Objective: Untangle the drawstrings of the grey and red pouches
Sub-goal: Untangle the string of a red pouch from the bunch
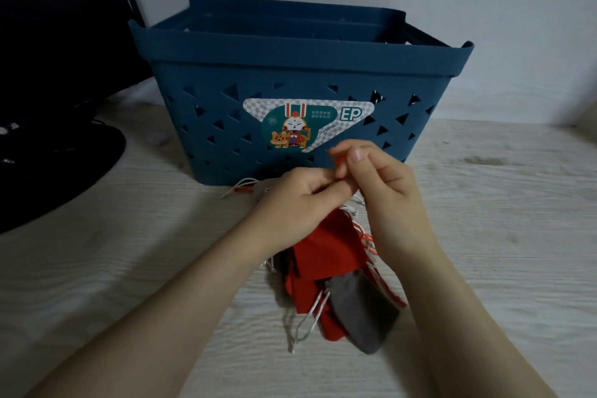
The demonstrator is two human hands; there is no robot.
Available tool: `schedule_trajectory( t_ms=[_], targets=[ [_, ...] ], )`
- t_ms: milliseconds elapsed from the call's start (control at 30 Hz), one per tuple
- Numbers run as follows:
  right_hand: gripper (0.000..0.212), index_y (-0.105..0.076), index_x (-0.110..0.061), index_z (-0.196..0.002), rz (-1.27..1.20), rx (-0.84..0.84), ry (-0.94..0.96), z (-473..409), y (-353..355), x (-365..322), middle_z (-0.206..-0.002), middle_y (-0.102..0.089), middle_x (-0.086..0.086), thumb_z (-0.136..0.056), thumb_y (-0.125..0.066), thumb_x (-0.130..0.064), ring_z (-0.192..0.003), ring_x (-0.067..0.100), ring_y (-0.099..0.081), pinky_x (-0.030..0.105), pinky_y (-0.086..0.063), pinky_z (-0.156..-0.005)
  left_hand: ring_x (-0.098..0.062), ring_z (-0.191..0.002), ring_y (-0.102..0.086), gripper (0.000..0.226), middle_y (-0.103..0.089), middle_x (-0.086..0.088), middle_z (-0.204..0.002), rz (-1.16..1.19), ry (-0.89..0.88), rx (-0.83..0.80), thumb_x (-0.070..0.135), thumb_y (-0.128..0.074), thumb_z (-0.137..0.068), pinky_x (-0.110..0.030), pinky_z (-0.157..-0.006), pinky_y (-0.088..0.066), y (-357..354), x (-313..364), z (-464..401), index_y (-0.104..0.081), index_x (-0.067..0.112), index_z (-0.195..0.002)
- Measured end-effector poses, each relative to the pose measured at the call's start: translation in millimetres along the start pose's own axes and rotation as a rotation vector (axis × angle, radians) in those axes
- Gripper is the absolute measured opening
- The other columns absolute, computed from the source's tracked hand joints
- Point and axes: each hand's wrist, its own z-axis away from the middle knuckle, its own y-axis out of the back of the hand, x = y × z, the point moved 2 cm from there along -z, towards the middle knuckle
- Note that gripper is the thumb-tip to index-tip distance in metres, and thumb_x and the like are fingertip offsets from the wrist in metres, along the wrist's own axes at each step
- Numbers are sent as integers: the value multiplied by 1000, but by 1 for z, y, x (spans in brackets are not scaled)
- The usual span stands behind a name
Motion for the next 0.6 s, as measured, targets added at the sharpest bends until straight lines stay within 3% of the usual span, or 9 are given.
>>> schedule_trajectory(
  t_ms=[100, 200, 300, 400, 500, 600],
  targets=[
    [20, -61, -18, -73, -9, -72, 30, 3, -6, -2, -87, -58, -8, -85, -51, -30, -81, 10, -56, 21, -46, -71, -11, -56, -38, 33, -43, 4, -54, -26, 9, 19, 48, -51, -76, -34, -60, -32, 2, -3, -1, -52, 24, -53],
    [18, -58, -13, -89, -70, -47, -17, 4, -5, -6, -79, -58, 3, -88, -51, -30, -66, 14, -58, 20, -46, -61, -9, -51, -40, 49, -43, 3, -49, 85, 34, 85, 38, -48, -86, -24, -58, -33, 3, 0, -2, -44, 22, -41],
    [9, -60, -16, -89, 40, 33, -70, 3, 1, -6, -68, -60, -13, -93, -53, -15, -60, -2, -53, 9, -39, -58, -4, -48, -41, 55, -46, 5, -48, 138, 42, 142, 28, -42, -96, -19, -55, -33, 8, 0, -4, -44, 21, -42],
    [16, -60, -15, -83, 126, 33, -54, 3, 3, -5, -55, -54, -17, -92, -53, -4, -50, -2, -45, 8, -34, -51, -5, -49, -41, 51, -45, 6, -46, 149, 15, 175, 21, -39, -98, -16, -54, -34, 11, 0, -5, -45, 14, -48],
    [15, -53, -20, -94, 12, 18, 43, 5, 3, -10, -56, -49, -13, -89, -51, -5, -52, 0, -43, 11, -35, -52, -7, -52, -45, 48, -49, 5, -49, 168, 16, 199, 25, -44, -97, -18, -56, -36, 11, 0, -4, -51, 14, -51],
    [22, -42, -20, -100, -12, -86, 72, 8, 0, -10, -57, -49, -12, -89, -49, -2, -54, 1, -47, 13, -38, -57, -17, -64, -48, 42, -54, -8, -63, 220, 55, 217, 35, -49, -93, -29, -65, -36, 12, -4, -4, -57, 11, -60]
  ],
)
